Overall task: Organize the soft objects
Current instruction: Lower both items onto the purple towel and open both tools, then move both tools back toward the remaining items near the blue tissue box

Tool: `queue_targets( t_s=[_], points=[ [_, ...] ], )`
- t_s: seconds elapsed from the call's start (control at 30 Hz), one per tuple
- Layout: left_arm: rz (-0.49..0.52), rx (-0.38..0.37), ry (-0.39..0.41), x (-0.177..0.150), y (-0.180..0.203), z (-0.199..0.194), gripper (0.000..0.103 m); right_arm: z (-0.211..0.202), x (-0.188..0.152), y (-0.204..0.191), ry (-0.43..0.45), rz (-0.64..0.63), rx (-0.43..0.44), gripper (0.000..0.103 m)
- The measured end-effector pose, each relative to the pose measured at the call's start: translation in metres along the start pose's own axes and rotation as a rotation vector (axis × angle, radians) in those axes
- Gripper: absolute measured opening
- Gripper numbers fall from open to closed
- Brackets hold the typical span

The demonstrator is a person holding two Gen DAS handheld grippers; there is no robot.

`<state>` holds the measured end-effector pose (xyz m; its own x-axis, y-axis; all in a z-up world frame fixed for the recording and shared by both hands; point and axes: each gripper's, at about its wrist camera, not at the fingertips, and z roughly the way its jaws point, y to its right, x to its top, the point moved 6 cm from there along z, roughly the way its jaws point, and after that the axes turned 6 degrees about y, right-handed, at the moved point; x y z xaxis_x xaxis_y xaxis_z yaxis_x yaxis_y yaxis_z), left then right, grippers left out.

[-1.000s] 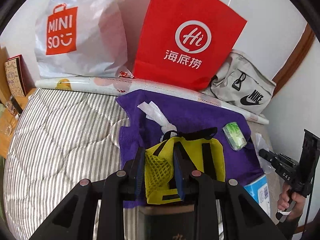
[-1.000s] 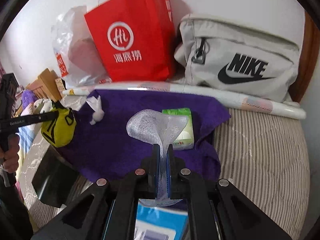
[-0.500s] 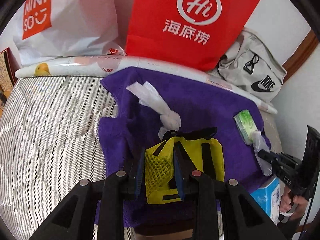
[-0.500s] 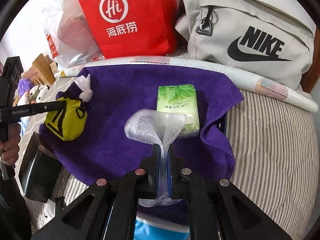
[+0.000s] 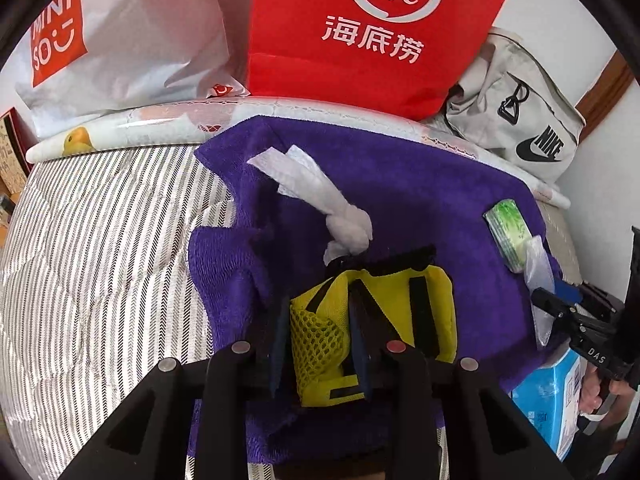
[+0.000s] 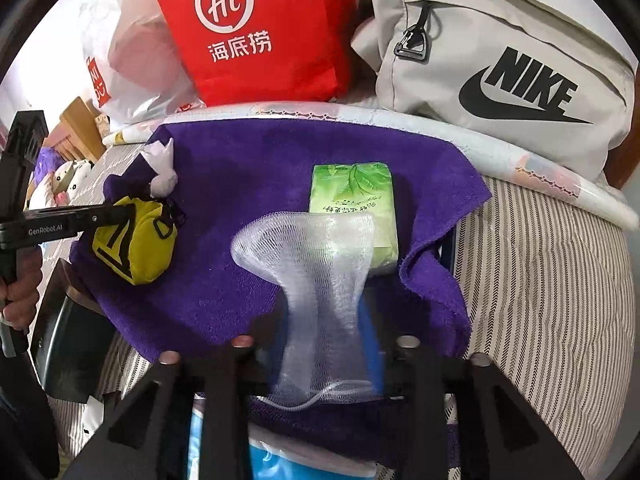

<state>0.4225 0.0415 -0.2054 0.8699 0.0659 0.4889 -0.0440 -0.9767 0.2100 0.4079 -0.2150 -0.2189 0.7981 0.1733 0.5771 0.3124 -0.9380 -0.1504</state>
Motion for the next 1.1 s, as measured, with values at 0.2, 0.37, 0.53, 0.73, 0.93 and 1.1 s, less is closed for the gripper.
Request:
queue_targets(
  t_s=[0.2, 0.37, 0.53, 0.73, 0.93, 1.1],
  points=[
    [0.037, 0.007, 0.001, -0.003, 0.007, -0.011, 0.053, -0.013, 0.0, -0.003, 0.029, -0.015, -0.017, 0.056],
    [0.048, 0.03, 0.037, -0.006, 0.008, -0.03, 0.056, -0.03, 0.001, -0.005, 0.067, -0.024, -0.06, 0.064],
    [0.03, 0.032, 0.09, -0.013, 0.004, -0.057, 0.056, -0.055, -0.003, -0.008, 0.103, -0.016, -0.08, 0.064],
    [-0.017, 0.03, 0.177, -0.031, -0.005, -0.098, 0.056, -0.087, -0.021, -0.022, 0.131, -0.018, -0.091, 0.064],
    [-0.008, -0.014, 0.185, -0.063, 0.003, -0.125, 0.056, -0.12, -0.06, -0.048, 0.13, 0.004, -0.038, 0.064],
    [0.007, -0.046, 0.187, -0.096, 0.014, -0.146, 0.056, -0.146, -0.096, -0.072, 0.131, -0.014, 0.003, 0.064]
  ],
)
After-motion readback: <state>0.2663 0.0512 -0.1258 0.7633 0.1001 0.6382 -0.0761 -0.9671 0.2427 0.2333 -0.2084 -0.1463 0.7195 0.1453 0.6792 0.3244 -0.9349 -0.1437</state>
